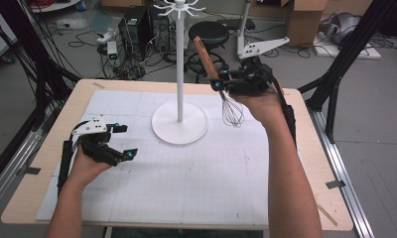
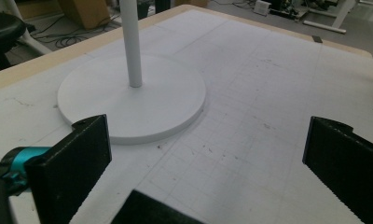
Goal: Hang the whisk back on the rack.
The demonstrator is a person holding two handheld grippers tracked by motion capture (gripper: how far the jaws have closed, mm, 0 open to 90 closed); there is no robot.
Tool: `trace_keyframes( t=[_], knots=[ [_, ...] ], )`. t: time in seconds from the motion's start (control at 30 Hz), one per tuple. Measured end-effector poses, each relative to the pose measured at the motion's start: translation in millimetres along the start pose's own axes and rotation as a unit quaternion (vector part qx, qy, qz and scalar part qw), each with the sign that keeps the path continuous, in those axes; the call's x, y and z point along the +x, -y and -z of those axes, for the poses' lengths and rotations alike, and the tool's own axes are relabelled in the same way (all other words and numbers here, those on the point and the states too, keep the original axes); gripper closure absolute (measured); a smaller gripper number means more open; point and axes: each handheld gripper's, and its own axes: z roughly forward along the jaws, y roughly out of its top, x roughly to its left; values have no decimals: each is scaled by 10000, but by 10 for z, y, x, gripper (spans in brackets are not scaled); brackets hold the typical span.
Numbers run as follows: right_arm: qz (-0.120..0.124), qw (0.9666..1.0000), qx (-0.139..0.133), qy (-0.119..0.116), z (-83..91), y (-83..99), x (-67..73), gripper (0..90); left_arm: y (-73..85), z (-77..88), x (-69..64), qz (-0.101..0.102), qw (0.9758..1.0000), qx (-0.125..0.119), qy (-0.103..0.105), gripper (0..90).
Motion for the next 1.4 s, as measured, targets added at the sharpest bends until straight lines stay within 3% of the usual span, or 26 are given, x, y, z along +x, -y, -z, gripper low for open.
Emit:
trace_keyframes(
  t=[0.53,0.87,1.4],
  knots=[
    [-92,9997,-30,214,180,-303,-212,687,6,-19,-3,-7,10000,40,-3,16],
    [-235,9994,-33,249,71,-385,-300,687,7,-19,-5,-15,10000,50,11,16],
    [-251,9994,29,241,-70,-450,-342,687,0,-11,-11,-31,10000,22,34,16]
  ],
)
